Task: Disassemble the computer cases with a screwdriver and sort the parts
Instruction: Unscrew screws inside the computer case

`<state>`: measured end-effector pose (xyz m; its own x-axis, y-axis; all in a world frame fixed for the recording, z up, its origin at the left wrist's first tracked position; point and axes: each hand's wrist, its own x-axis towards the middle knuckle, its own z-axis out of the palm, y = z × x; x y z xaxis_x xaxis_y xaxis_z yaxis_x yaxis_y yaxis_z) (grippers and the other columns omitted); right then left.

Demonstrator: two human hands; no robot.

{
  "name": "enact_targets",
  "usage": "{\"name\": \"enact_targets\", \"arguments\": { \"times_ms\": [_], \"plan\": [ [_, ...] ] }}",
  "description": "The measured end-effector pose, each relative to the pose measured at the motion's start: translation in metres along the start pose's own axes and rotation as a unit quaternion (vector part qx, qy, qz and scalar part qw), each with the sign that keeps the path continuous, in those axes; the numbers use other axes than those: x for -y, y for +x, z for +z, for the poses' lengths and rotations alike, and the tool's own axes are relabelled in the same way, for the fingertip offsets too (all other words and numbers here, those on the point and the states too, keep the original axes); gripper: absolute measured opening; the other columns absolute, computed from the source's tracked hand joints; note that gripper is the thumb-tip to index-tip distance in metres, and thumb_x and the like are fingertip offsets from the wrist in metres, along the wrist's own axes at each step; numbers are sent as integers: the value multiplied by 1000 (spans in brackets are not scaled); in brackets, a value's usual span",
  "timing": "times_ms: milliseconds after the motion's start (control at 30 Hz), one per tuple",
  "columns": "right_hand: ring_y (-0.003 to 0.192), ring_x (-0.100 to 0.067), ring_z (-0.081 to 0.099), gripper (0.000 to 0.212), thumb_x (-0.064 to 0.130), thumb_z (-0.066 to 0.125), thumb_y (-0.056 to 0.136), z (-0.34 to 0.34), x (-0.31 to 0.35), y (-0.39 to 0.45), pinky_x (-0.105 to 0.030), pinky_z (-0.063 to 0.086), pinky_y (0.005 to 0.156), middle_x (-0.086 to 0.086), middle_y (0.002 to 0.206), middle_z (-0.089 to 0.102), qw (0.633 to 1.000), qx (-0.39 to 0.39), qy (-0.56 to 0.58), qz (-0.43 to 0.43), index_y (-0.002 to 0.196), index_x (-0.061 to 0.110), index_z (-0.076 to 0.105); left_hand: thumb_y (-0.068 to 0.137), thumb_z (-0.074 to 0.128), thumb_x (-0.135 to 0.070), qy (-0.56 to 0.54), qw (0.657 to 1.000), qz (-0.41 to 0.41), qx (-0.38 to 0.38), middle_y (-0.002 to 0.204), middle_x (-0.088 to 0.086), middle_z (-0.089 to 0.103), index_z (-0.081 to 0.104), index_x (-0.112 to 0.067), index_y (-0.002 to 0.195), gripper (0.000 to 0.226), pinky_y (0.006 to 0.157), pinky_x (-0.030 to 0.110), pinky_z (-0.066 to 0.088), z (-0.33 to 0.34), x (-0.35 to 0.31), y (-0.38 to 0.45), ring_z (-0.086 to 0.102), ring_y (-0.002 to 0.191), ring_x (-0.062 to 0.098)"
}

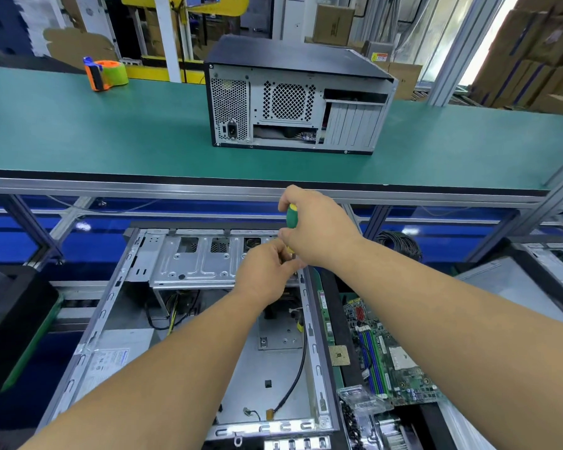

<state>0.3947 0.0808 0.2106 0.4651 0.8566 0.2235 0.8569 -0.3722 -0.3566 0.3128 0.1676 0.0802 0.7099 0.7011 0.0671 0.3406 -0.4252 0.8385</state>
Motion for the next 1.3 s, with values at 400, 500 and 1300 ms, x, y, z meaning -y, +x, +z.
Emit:
{"name": "enact_targets", "arguments": {
  "times_ms": [400,500,1300],
  "plan": [
    [83,-18,63,33,24,81,84,18,-5,-8,-35,55,69,7,91,64,971,-39,224,68,106,28,56,92,69,-43,62,998,-29,-5,52,-14,56,56,-28,72,28,47,27,31,0,-4,-2,47,47,7],
    [90,-29,65,25,22,78,87,28,-6,-15,-48,57,81,-4,93,69,951,-33,293,96,103,18,59,88,68,-32,73,996,-37,-21,47,-10,51,49,-26,65,31,45,26,27,1,-5,1,45,46,11],
    [95,-24,72,28,10,79,88,33,-25,-13,-53,58,91,-1,99,76,910,-18,397,121,107,24,64,83,64,-2,-125,990,25,61,56,-18,43,64,-24,99,27,47,16,33,-19,3,0,36,49,3]
  ]
}}
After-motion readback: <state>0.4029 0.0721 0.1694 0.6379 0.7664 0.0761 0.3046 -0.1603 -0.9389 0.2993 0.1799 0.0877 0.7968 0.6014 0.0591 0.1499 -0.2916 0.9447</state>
